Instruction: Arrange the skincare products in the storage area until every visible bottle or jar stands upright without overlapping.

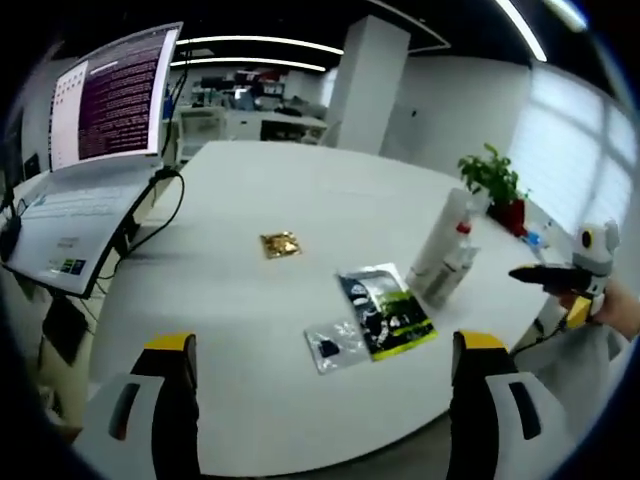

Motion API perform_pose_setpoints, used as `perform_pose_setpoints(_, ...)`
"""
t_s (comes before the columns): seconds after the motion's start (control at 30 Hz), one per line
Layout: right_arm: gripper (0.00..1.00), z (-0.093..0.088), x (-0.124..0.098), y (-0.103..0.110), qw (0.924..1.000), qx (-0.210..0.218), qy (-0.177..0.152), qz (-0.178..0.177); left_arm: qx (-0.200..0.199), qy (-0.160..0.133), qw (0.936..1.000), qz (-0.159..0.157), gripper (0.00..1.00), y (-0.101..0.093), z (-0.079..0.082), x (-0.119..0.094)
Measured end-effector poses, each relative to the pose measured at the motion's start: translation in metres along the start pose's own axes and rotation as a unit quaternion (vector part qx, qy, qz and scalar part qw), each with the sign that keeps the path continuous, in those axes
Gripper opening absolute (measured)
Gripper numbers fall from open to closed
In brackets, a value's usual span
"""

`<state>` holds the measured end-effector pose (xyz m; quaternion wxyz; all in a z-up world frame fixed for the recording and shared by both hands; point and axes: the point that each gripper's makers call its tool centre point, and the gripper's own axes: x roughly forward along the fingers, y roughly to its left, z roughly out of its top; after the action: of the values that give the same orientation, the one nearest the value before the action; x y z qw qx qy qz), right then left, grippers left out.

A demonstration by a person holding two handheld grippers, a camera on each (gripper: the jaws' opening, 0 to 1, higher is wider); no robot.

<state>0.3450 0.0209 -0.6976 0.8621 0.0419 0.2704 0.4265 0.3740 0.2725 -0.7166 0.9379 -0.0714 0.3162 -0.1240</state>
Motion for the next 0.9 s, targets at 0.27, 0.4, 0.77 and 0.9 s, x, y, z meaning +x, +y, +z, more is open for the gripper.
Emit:
perform_pose_setpoints(0.27, 0.99, -0.006, 0.002, 0.000, 0.9999, -0.004, 0.014, -0.002, -0.003, 0.012, 0.9999, 0.009, 0.99, -0.002, 0.007, 0.022)
perform_pose_setpoints(0.4, 0.99, -0.008, 0.003, -0.001, 0.9998, -0.007, 0.020, -0.003, -0.003, 0.026, 0.9996, 0.011, 0.98, 0.000, 0.007, 0.042)
perform_pose_setpoints(0.77, 0.98, -0.011, 0.002, -0.001, 0.9994, -0.015, 0.030, -0.008, -0.019, 0.048, 0.9981, 0.033, 0.95, 0.011, 0.012, 0.086)
perform_pose_setpoints(0.9, 0.99, -0.014, 0.003, -0.002, 0.9992, -0.014, 0.036, -0.009, -0.012, 0.058, 0.9974, 0.042, 0.96, 0.012, 0.015, 0.098)
